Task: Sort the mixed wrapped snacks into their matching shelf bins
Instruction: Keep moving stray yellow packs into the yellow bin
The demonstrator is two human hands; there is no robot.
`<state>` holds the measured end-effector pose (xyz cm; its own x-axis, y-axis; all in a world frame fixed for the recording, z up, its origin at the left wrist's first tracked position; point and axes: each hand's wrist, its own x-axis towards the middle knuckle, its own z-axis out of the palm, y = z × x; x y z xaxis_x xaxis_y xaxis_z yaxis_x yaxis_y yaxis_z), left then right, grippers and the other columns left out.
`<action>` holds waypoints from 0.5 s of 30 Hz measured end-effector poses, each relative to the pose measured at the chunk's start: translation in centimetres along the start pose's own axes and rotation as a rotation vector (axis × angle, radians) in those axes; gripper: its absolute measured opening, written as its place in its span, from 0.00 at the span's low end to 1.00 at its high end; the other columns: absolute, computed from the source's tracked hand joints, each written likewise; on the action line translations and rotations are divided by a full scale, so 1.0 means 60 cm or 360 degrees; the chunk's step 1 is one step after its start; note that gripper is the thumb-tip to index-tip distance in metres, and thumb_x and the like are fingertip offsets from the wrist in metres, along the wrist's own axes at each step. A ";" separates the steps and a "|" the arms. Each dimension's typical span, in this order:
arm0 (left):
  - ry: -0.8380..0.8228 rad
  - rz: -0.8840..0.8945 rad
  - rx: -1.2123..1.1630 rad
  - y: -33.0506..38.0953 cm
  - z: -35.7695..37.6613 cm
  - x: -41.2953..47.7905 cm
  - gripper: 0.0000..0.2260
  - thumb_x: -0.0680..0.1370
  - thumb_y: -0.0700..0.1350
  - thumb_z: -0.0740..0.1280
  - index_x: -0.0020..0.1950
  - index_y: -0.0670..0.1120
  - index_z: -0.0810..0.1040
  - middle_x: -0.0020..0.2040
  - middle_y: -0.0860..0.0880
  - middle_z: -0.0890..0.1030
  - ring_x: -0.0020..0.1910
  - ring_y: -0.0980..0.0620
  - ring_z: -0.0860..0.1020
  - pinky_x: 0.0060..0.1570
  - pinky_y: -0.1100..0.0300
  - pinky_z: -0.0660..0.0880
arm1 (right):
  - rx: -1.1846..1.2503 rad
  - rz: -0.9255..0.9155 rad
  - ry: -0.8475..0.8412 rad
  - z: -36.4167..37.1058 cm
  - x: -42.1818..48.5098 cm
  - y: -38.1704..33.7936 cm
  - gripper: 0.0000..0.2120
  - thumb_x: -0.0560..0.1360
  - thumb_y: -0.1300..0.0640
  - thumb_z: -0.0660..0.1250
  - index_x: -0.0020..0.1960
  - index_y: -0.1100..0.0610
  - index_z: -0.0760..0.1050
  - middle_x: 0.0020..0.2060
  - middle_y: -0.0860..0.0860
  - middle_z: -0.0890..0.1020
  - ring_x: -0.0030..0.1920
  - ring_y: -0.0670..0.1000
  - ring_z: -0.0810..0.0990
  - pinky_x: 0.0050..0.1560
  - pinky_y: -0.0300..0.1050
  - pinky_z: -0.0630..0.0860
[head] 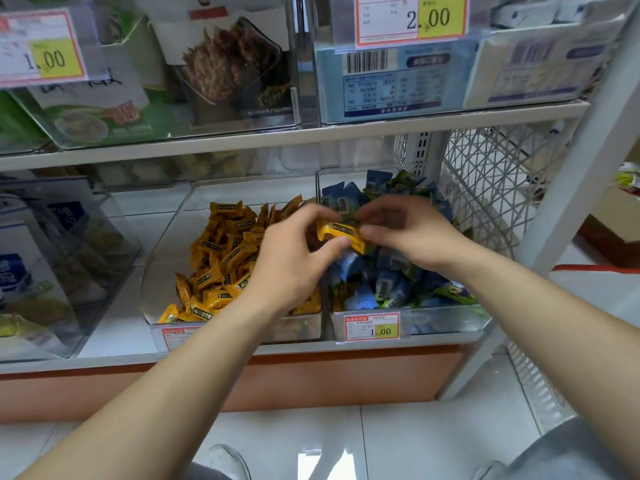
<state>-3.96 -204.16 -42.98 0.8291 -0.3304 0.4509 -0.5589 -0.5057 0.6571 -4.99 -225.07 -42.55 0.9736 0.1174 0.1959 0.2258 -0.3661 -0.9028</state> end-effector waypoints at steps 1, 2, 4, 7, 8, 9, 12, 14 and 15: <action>0.0061 -0.0055 0.0064 -0.007 -0.010 0.003 0.12 0.74 0.53 0.74 0.56 0.56 0.78 0.44 0.62 0.80 0.45 0.67 0.78 0.40 0.74 0.72 | -0.0092 0.0019 0.0075 -0.001 0.003 0.005 0.06 0.77 0.60 0.70 0.51 0.50 0.80 0.44 0.49 0.84 0.44 0.46 0.83 0.44 0.39 0.78; 0.0116 -0.0118 0.0165 -0.016 -0.022 0.005 0.12 0.74 0.54 0.73 0.55 0.57 0.77 0.42 0.62 0.79 0.42 0.66 0.78 0.37 0.72 0.73 | -0.0228 0.0029 0.0089 -0.003 0.006 0.010 0.05 0.78 0.58 0.69 0.52 0.49 0.80 0.44 0.47 0.84 0.45 0.44 0.83 0.45 0.38 0.76; 0.0189 -0.0279 0.0445 -0.040 -0.048 0.005 0.11 0.74 0.56 0.72 0.54 0.59 0.75 0.38 0.59 0.79 0.35 0.63 0.77 0.33 0.62 0.76 | -0.0444 0.0062 -0.0095 0.000 0.006 0.019 0.05 0.79 0.55 0.67 0.52 0.47 0.80 0.44 0.43 0.85 0.46 0.41 0.82 0.49 0.38 0.76; 0.0096 -0.0524 0.0770 -0.075 -0.075 0.001 0.12 0.74 0.54 0.71 0.56 0.58 0.75 0.41 0.53 0.81 0.37 0.51 0.79 0.36 0.55 0.77 | -0.0901 0.0092 -0.0554 0.026 0.005 0.036 0.08 0.79 0.51 0.65 0.56 0.45 0.80 0.49 0.41 0.83 0.50 0.43 0.81 0.53 0.42 0.77; 0.0010 -0.0559 0.0871 -0.082 -0.079 -0.002 0.13 0.74 0.53 0.71 0.57 0.57 0.75 0.43 0.51 0.81 0.40 0.49 0.79 0.38 0.55 0.75 | -0.1107 0.0102 -0.0676 0.034 0.007 0.042 0.10 0.80 0.50 0.64 0.59 0.46 0.80 0.53 0.43 0.83 0.52 0.45 0.80 0.54 0.43 0.77; -0.0068 -0.0567 0.0927 -0.087 -0.079 -0.004 0.14 0.74 0.53 0.71 0.59 0.56 0.76 0.46 0.51 0.81 0.41 0.49 0.78 0.38 0.56 0.74 | -0.1282 0.0119 -0.0770 0.039 0.010 0.047 0.13 0.80 0.48 0.64 0.62 0.47 0.79 0.56 0.45 0.83 0.53 0.46 0.80 0.53 0.44 0.77; -0.0114 -0.0466 0.0704 -0.080 -0.066 -0.009 0.15 0.75 0.56 0.71 0.60 0.54 0.77 0.50 0.56 0.79 0.44 0.56 0.77 0.41 0.60 0.72 | -0.1384 0.0225 -0.0908 0.042 0.018 0.056 0.21 0.76 0.43 0.68 0.67 0.48 0.76 0.56 0.45 0.81 0.50 0.47 0.78 0.47 0.40 0.75; -0.0155 -0.0385 0.0409 -0.062 -0.051 -0.013 0.14 0.75 0.57 0.71 0.59 0.55 0.78 0.48 0.62 0.79 0.44 0.65 0.77 0.41 0.71 0.71 | -0.1417 0.0255 -0.1007 0.042 0.020 0.061 0.23 0.74 0.44 0.71 0.67 0.48 0.76 0.53 0.45 0.81 0.48 0.46 0.77 0.46 0.38 0.74; -0.0211 -0.0363 0.0304 -0.054 -0.042 -0.017 0.13 0.75 0.56 0.71 0.58 0.56 0.78 0.47 0.62 0.80 0.45 0.67 0.77 0.39 0.75 0.71 | -0.1421 0.0265 -0.1038 0.042 0.021 0.061 0.22 0.74 0.46 0.73 0.66 0.48 0.77 0.51 0.44 0.81 0.47 0.45 0.77 0.45 0.37 0.73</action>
<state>-3.03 -200.21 -44.06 0.9341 -0.2857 0.2142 -0.3567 -0.7150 0.6014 -3.03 -223.93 -46.57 0.8487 0.3708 -0.3770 0.2930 -0.9232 -0.2486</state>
